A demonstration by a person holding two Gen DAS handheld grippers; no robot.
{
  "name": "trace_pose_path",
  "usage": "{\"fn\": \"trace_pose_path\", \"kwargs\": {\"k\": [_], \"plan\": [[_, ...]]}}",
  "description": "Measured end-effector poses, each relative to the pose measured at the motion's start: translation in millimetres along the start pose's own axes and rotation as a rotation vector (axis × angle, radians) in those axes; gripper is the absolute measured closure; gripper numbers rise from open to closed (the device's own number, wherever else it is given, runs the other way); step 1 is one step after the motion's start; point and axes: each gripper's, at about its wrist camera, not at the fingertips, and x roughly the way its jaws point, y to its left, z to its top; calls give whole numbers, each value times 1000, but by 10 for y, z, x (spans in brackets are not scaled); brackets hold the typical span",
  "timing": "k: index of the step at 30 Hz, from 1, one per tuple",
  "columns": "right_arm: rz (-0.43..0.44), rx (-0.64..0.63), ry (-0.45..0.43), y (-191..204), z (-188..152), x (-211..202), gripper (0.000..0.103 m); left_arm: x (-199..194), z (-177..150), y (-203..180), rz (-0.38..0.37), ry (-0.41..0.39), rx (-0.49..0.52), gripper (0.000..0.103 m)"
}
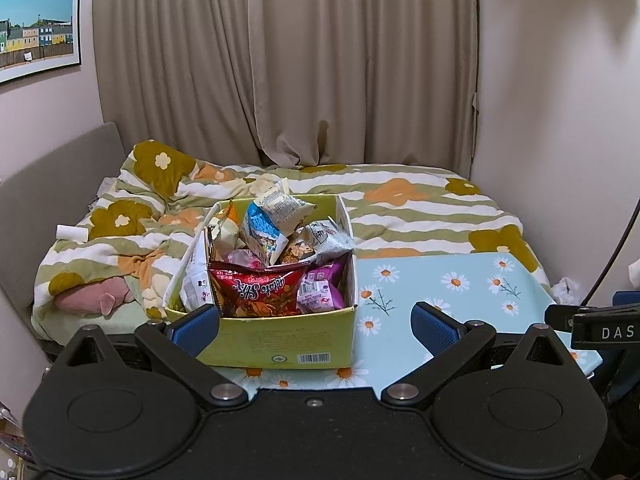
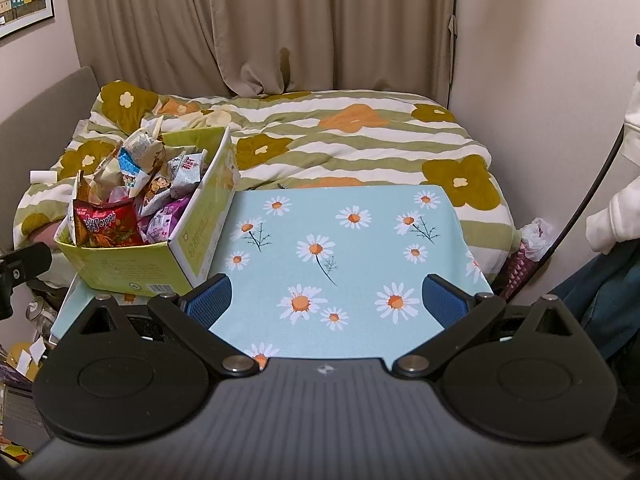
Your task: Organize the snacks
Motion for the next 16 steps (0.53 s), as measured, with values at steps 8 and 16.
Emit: {"fn": "trace_pose_path", "kwargs": {"k": [8,16], "plan": [[-4,6,-3,-15,-6,-34,0,-6,8,9,21,-18,-3,0],[-5,7,-3,-25,11,-38,0,-16,11,18,19,-39,-10,0]]}}
